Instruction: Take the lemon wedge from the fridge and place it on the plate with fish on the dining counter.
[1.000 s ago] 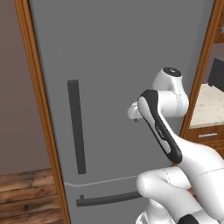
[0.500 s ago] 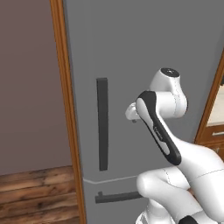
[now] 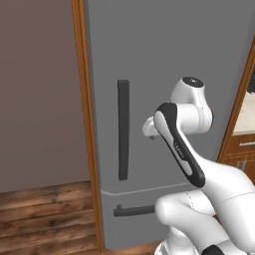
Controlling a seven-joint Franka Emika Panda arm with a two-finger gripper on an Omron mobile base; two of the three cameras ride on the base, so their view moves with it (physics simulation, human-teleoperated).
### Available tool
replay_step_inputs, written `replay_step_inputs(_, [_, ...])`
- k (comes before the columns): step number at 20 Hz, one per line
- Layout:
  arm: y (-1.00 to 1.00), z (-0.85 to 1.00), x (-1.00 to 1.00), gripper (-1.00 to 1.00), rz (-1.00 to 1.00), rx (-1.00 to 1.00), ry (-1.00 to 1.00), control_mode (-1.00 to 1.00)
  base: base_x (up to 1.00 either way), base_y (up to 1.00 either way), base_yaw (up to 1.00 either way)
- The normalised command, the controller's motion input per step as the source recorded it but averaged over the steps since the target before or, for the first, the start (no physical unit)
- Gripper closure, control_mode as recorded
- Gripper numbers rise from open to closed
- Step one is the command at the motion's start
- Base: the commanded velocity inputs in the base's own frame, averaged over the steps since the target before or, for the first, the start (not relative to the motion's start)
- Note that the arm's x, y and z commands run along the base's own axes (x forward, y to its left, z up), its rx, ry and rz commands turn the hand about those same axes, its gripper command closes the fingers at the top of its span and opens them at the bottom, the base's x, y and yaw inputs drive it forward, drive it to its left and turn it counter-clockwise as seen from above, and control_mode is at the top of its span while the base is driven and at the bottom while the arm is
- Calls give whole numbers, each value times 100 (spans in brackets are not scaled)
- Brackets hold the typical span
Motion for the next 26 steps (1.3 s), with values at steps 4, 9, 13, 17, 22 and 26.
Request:
replay_step_inputs(4, [0, 0, 0, -100, 0, 0, 0, 100, -42, 33, 0])
replay_step_inputs(9, [0, 0, 0, -100, 0, 0, 0, 100, -40, 39, 0])
replay_step_inputs(13, [0, 0, 0, -100, 0, 0, 0, 100, -44, 36, 0])
replay_step_inputs(17, [0, 0, 0, -100, 0, 0, 0, 100, -53, 28, 0])
replay_step_inputs(22, [0, 0, 0, -100, 0, 0, 0, 100, -56, 18, 0])
replay_step_inputs(26, [0, 0, 0, -100, 0, 0, 0, 100, -57, 10, 0])
